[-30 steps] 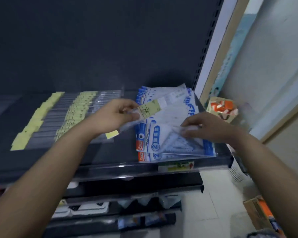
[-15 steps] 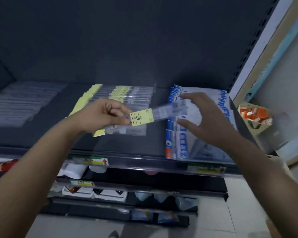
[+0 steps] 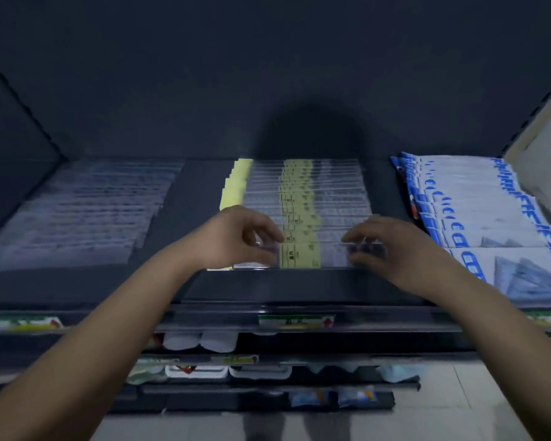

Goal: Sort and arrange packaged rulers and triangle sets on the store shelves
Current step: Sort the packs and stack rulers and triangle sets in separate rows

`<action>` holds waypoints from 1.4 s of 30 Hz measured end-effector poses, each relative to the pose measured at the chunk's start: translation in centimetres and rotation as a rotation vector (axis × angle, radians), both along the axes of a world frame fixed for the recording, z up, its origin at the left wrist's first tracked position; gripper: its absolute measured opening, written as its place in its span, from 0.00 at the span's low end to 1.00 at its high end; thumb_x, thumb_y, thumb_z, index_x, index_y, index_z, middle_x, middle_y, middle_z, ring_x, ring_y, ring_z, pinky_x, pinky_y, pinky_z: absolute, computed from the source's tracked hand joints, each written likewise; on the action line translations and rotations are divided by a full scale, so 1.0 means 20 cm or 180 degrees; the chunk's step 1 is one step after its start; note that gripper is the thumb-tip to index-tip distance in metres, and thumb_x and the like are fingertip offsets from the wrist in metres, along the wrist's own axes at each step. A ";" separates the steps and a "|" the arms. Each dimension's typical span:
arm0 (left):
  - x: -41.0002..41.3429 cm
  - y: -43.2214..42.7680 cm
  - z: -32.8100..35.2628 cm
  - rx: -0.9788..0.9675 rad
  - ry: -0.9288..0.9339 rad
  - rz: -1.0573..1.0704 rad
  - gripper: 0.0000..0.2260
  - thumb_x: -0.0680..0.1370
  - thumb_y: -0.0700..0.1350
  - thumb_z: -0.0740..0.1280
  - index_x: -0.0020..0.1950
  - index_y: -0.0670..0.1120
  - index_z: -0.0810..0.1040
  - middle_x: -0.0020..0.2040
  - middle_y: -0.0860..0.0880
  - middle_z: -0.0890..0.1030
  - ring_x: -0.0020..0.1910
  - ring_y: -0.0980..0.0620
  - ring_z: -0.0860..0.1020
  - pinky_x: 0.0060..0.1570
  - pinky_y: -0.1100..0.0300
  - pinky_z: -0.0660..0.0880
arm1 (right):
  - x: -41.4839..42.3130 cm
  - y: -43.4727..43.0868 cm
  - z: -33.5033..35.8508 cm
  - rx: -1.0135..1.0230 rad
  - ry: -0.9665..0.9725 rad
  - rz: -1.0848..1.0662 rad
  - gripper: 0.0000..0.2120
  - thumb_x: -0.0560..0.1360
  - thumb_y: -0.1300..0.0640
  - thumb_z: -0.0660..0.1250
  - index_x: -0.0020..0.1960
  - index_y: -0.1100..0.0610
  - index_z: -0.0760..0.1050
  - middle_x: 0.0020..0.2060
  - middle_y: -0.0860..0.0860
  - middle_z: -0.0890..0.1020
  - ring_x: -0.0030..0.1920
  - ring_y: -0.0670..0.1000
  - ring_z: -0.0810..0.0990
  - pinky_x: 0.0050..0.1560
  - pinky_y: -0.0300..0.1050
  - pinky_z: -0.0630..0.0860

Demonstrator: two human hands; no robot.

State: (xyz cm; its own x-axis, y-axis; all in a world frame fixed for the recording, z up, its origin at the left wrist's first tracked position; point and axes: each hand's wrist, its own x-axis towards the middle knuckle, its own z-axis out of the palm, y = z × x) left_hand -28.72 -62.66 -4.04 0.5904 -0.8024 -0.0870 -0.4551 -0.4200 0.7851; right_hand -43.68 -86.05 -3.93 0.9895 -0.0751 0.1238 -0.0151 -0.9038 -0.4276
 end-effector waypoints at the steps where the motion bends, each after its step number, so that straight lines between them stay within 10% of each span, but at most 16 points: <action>1: 0.00 0.00 -0.02 -0.0054 -0.0073 0.0040 0.12 0.66 0.45 0.79 0.46 0.56 0.83 0.41 0.59 0.82 0.38 0.50 0.78 0.41 0.58 0.76 | -0.01 0.00 0.00 -0.0030 0.0018 -0.0029 0.09 0.71 0.56 0.73 0.51 0.50 0.80 0.44 0.45 0.79 0.47 0.45 0.76 0.49 0.36 0.68; 10: -0.04 0.09 -0.06 -0.0289 -0.0625 0.0425 0.10 0.69 0.51 0.76 0.48 0.58 0.80 0.45 0.60 0.81 0.41 0.61 0.76 0.39 0.71 0.70 | 0.08 0.02 0.05 0.0078 0.0203 0.0168 0.09 0.72 0.55 0.72 0.51 0.49 0.79 0.48 0.45 0.79 0.50 0.47 0.77 0.53 0.44 0.72; 18: 0.02 0.52 0.02 0.0264 -0.1605 0.1013 0.10 0.74 0.52 0.71 0.51 0.49 0.79 0.50 0.54 0.81 0.52 0.53 0.78 0.50 0.54 0.76 | 0.38 0.44 0.06 0.0002 -0.0075 0.0729 0.12 0.75 0.52 0.68 0.58 0.52 0.77 0.50 0.46 0.75 0.55 0.49 0.74 0.50 0.38 0.64; 24: 0.24 1.01 -0.02 0.1274 -0.1914 0.1076 0.30 0.75 0.66 0.56 0.74 0.54 0.64 0.76 0.53 0.62 0.74 0.51 0.60 0.70 0.54 0.57 | 0.60 0.88 0.05 -0.0256 -0.0051 0.0939 0.24 0.75 0.43 0.64 0.68 0.50 0.68 0.65 0.48 0.72 0.65 0.50 0.70 0.65 0.43 0.66; 28: 0.45 1.25 -0.09 0.1763 -0.1268 0.0958 0.43 0.65 0.79 0.46 0.77 0.62 0.43 0.77 0.58 0.39 0.77 0.56 0.40 0.73 0.52 0.42 | 0.75 1.22 -0.02 -0.0239 0.0559 0.0624 0.36 0.77 0.39 0.57 0.77 0.56 0.49 0.77 0.49 0.52 0.76 0.49 0.54 0.72 0.41 0.53; 42: 0.66 1.22 -0.13 0.1473 -0.1527 0.0631 0.42 0.70 0.76 0.43 0.78 0.55 0.40 0.79 0.50 0.40 0.77 0.50 0.40 0.74 0.47 0.38 | 1.04 1.57 -0.04 -0.0888 0.0607 -0.0708 0.30 0.81 0.43 0.48 0.74 0.63 0.56 0.74 0.58 0.60 0.74 0.55 0.58 0.72 0.49 0.56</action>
State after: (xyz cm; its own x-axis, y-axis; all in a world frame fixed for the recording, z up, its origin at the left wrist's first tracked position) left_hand -15.49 -38.27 -6.64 0.7808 -0.6187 -0.0869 -0.5871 -0.7741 0.2367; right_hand -22.88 -54.61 -4.82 0.9601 -0.2794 -0.0145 -0.2787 -0.9506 -0.1369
